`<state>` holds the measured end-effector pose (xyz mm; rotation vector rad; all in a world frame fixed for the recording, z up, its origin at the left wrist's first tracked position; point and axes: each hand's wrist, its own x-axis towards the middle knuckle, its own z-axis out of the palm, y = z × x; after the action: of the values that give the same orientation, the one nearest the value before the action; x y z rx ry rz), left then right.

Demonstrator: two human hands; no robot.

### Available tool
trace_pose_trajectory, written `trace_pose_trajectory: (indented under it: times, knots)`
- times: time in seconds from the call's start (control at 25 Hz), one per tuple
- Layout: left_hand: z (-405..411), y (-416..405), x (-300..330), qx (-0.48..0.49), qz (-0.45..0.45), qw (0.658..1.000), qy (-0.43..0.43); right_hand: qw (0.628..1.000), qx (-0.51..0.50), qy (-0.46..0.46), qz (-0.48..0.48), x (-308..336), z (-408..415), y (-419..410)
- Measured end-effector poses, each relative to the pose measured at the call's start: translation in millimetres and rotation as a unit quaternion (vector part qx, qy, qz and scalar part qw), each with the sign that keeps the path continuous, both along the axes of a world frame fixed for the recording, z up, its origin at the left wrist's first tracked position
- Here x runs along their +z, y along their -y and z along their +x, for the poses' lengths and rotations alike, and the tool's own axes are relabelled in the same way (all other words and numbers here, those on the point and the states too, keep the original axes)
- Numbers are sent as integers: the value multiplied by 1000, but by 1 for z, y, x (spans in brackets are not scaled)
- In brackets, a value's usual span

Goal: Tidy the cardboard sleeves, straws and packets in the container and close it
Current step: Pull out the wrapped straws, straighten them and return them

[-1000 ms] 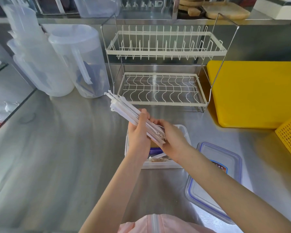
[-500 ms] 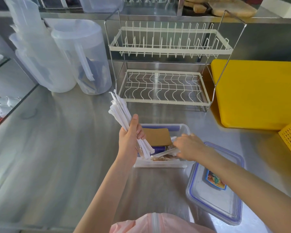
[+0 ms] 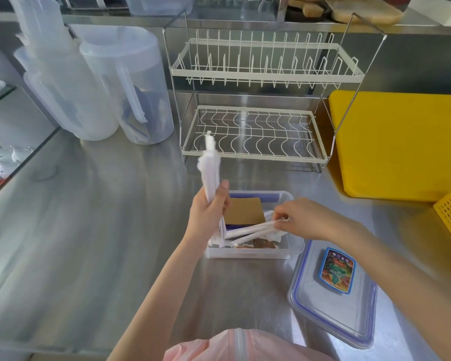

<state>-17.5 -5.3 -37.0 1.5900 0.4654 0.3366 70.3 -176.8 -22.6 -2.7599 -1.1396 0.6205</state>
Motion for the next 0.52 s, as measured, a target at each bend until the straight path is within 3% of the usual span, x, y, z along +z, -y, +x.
trace_pose_trajectory:
  times: [0.12,0.2,0.32,0.52]
  knots:
    - [4,5,4,-103,197,974,-39,996,-16,-26,82,30,1,-3]
    - [4,9,6,-150,279,948,-39,991,-28,-28,128,44,0,-9]
    - [4,8,10,-166,305,938,-19,982,-40,-14,185,48,-2,-15]
    - [2,6,10,-177,291,939,-35,950,-63,-67,298,42,-5,-18]
